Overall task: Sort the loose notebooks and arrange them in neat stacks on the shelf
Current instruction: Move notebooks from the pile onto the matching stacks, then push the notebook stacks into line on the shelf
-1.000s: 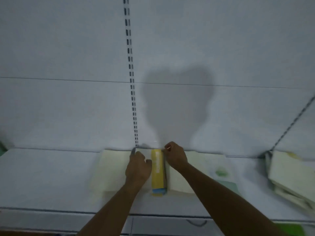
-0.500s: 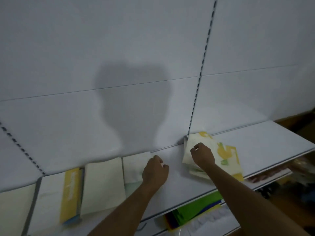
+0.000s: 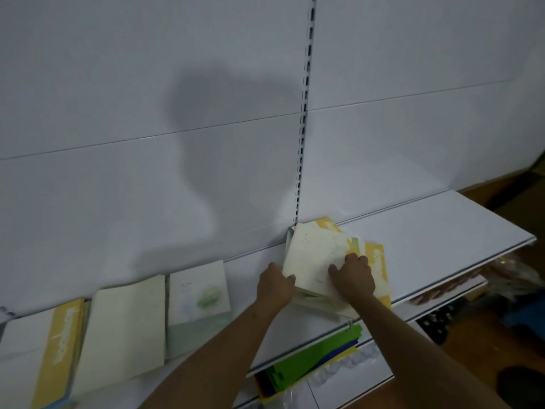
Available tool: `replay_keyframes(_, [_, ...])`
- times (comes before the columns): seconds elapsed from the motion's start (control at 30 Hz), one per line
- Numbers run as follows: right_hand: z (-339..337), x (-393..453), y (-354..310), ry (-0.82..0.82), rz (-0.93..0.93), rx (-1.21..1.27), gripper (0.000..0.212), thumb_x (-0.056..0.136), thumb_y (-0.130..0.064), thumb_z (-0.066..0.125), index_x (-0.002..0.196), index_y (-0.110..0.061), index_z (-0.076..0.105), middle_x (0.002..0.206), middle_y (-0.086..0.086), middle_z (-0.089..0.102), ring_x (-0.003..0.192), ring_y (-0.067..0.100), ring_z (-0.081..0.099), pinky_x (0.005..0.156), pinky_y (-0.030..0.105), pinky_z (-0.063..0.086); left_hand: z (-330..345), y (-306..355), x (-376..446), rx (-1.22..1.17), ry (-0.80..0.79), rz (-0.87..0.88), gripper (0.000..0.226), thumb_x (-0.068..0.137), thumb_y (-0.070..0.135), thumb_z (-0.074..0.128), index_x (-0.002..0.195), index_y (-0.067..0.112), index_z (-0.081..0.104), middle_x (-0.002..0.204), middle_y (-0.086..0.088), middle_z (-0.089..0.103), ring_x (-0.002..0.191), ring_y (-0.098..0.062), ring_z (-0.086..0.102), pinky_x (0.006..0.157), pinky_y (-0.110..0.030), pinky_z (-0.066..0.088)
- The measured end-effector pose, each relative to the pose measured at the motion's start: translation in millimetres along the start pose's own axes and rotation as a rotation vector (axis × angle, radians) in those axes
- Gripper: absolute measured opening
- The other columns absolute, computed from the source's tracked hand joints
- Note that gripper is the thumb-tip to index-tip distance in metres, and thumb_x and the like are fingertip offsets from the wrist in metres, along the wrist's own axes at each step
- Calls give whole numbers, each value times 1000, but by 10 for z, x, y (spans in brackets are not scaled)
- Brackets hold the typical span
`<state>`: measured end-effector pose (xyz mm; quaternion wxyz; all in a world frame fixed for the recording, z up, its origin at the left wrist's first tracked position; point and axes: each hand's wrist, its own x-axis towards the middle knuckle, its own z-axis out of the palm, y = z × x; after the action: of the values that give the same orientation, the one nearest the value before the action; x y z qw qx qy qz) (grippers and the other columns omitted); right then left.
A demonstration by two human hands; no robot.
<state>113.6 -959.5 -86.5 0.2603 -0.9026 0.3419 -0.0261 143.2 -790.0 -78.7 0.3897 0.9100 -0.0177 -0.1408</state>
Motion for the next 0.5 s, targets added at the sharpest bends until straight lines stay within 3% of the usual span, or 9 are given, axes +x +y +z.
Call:
replay_keyframes(0.2, [16,-19,-33,6,49,135,45,88,-32,53,122,-2,51,123,15,49,111,35,52,90,42,46,45,-75,-65,0,74,5,33,82,19,69,108,7,53,110,-10,58,99,-25,59,85,-34,52])
replay_keyframes(0.37, [69,-147,-216,114,45,244,41,88,-35,56,113,-2,56,116,16,57,108,34,55,87,42,48,-122,-220,-209,-350,-31,-112,20,85,7,63,98,11,48,106,-11,57,95,-27,61,83,-42,57])
replay_keyframes(0.5, [251,-376,-607,51,15,363,38,89,-37,57,109,-6,51,107,15,62,103,34,59,82,37,44,-528,-491,-317,-492,13,-157,20,86,1,59,98,10,46,108,-13,54,95,-27,59,79,-42,59])
